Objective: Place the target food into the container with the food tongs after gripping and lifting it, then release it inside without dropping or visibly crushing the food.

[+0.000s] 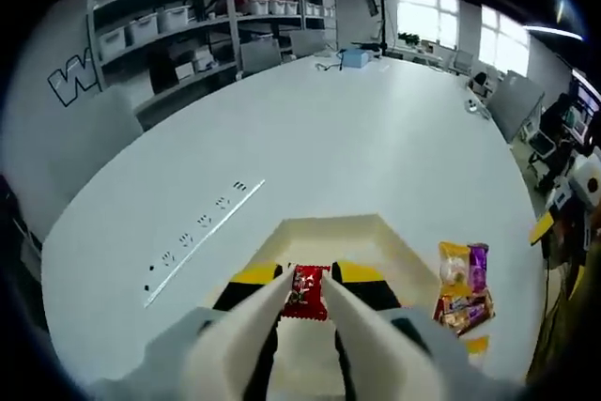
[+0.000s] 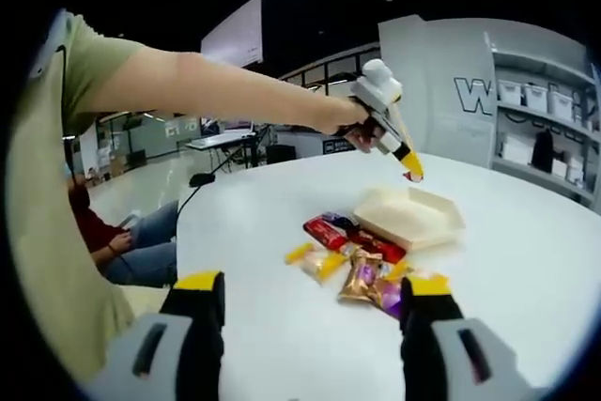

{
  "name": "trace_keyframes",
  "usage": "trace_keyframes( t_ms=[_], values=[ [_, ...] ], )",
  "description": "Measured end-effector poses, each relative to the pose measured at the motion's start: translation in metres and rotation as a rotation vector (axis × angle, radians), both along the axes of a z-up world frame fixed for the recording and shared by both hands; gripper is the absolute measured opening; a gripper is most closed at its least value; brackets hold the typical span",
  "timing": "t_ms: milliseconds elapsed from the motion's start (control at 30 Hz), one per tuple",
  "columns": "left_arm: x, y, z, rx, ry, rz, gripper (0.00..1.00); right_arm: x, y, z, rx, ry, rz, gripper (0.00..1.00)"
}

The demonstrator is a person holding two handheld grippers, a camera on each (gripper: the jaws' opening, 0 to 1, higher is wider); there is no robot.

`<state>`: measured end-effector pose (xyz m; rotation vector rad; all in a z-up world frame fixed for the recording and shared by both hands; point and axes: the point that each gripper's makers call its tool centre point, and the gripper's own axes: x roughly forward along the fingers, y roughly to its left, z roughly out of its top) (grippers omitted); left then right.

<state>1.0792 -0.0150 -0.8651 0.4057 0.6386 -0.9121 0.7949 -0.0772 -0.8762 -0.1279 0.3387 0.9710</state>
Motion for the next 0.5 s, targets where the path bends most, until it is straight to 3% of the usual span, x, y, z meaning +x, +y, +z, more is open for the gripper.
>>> trace_keyframes(
  t_ms=[233, 300, 367, 500],
  values=[
    [0.0023, -0.0057, -0.0050, 0.011, -0.014, 0.007, 0.20, 0.0002, -0.0009, 0.0014, 0.002, -0.001, -0.003, 0.74],
    [0.0086, -0.0035, -0.0035, 0.037, -0.070, 0.002, 0.22, 0.0002, -0.0020, 0.0007, 0.002, 0.001, -0.006, 0.74],
    [0.0062, -0.0057, -0.0023, 0.006, -0.034, 0.014, 0.23, 0.0001, -0.0031, -0.0002, -0.001, 0.002, -0.008, 0.74],
    [0.0056, -0.0039, -0.0026, 0.021, -0.035, 0.013, 0.22, 0.0005, -0.0028, -0.0012, -0.001, 0.004, -0.009, 0.74]
  ],
)
